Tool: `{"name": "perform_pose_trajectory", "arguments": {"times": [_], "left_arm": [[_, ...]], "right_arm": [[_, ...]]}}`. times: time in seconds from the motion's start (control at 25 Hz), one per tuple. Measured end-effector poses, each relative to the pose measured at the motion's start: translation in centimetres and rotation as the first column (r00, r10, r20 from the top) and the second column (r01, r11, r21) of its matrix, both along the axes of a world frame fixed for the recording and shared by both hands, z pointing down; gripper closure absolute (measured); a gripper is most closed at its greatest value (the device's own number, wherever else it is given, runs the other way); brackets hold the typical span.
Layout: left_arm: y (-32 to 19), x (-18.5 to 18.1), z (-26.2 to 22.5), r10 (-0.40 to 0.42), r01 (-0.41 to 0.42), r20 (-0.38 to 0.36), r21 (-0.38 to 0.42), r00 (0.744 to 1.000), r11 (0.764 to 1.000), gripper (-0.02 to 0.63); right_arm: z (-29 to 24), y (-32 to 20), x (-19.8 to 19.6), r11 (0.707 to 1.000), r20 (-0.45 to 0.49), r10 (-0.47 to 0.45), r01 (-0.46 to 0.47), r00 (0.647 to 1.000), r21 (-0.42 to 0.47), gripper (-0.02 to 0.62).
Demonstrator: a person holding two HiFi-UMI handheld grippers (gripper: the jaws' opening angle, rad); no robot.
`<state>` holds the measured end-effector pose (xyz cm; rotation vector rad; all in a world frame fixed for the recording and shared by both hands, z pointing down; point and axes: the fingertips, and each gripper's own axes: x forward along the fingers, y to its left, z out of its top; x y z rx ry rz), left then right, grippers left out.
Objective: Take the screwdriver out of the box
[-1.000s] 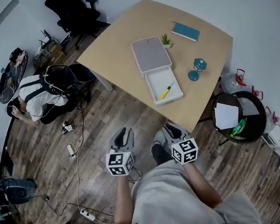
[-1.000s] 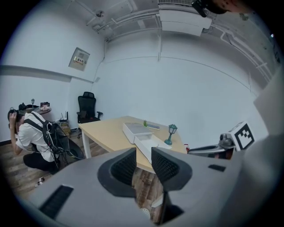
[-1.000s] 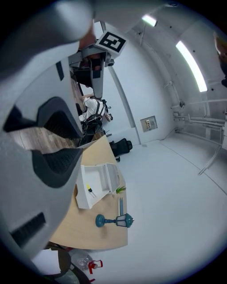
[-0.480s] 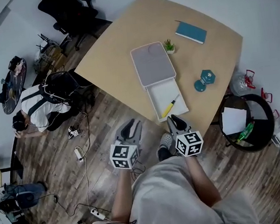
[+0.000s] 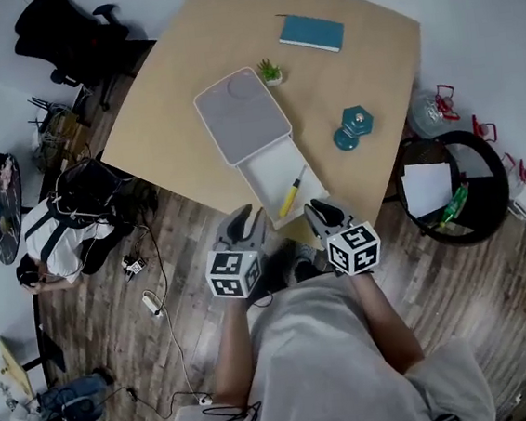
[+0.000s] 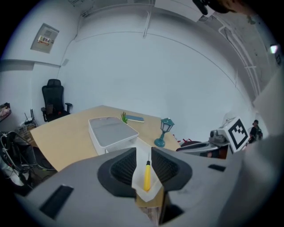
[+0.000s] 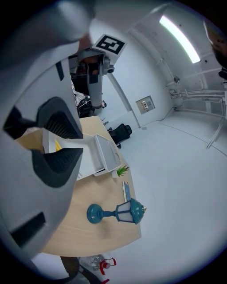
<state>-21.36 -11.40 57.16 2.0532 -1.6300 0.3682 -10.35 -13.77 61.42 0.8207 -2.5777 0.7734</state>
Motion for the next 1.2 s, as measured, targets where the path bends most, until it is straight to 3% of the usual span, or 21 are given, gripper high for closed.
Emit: {"name": "perform_pose_trajectory", "arguments": {"times": [0.32,0.56,0.72,1.0,1.2], "left_arm": [[-4.5,5.0,2.8,0.167,-0.169,-0.024,-0.075,0.986,0.983,0.508],[-6.8,6.2,5.8,0.261,-0.261,-0.029,-0.181,0.965,0.948,0.508],[-7.8,7.2,6.8,0.32,-0.329,-0.076,-0.226,0.944,0.917,0.508],[-8.9,8.4,8.4,0.351,-0.381,-0.15,-0.314,0.924,0.87,0.508],[-9.7,8.6,9.7,0.354,-0.396,-0.177,-0.399,0.918,0.827,0.508]], "right_arm": [[0.2,-2.5,4.2,0.991,-0.029,0.131,-0.131,0.991,-0.006,0.528],[-0.3,-4.6,5.5,0.962,-0.016,0.274,-0.274,0.962,-0.019,0.528],[0.1,-4.9,5.8,0.933,-0.009,0.357,-0.357,0.934,-0.052,0.528],[0.2,-5.0,5.6,0.903,0.008,0.424,-0.422,0.906,-0.077,0.528],[-0.1,-4.7,6.4,0.906,-0.015,0.419,-0.419,0.908,-0.056,0.528]]}}
